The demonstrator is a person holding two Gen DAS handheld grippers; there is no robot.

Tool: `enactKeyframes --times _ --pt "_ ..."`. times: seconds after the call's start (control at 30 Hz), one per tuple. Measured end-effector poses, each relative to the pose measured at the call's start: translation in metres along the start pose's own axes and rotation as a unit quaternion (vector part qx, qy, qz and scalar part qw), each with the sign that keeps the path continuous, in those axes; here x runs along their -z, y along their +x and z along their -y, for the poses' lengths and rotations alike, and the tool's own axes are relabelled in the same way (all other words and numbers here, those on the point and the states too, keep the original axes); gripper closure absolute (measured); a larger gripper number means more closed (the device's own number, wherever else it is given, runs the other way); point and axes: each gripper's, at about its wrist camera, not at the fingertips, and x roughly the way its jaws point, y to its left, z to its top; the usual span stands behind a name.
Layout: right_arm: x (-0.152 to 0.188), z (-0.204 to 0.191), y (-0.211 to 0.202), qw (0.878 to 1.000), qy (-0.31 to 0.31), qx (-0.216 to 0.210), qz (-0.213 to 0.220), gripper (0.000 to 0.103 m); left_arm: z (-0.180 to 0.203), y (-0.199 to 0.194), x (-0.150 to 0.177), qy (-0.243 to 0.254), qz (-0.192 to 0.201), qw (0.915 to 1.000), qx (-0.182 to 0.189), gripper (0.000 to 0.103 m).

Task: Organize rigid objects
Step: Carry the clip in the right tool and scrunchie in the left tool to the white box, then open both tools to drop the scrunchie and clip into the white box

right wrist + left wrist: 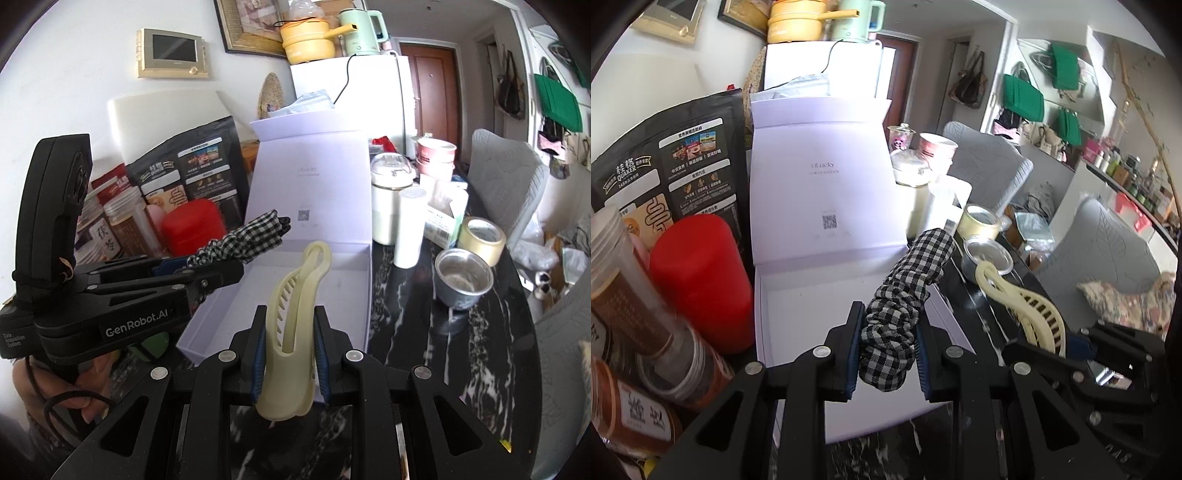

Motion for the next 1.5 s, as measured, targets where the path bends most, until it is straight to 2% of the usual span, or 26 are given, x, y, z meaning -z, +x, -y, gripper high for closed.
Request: enactKeyframes --times 0.33,0.53,0.7,0.83,1.2,1.5 --pt "-0.028 0.007 0.022 1.000 -0.006 0.011 0.011 0.080 -0.010 0.028 -0.020 -0.015 -0.003 0.9998 -0.015 0.078" --pt "-0.034 0.016 0.038 1.000 0.017 0.010 0.003 0.080 -0.023 0.048 -0.014 -0.020 -0.021 0.9992 -0.026 0.078" --pt "-0.033 0.019 0.057 1.000 0.025 0.007 -0.011 0.080 -0.033 0.068 -0.009 -0.036 -0.038 0.9981 -0.033 0.078" --pt "-0.024 0.034 0.076 0.998 0.063 -0.008 -0.019 0.080 -0.034 0.078 -0.008 -0.030 -0.044 0.9977 -0.042 0.078" --pt "-0.016 0.041 0.099 0.998 0.050 -0.005 -0.044 0.080 -0.035 0.108 0.003 -0.016 -0.077 0.9954 -0.054 0.078" --pt "-0.007 0.046 0.120 0.996 0.050 -0.001 -0.077 0.080 -0.038 0.123 0.011 -0.025 -0.106 0.9924 -0.058 0.078"
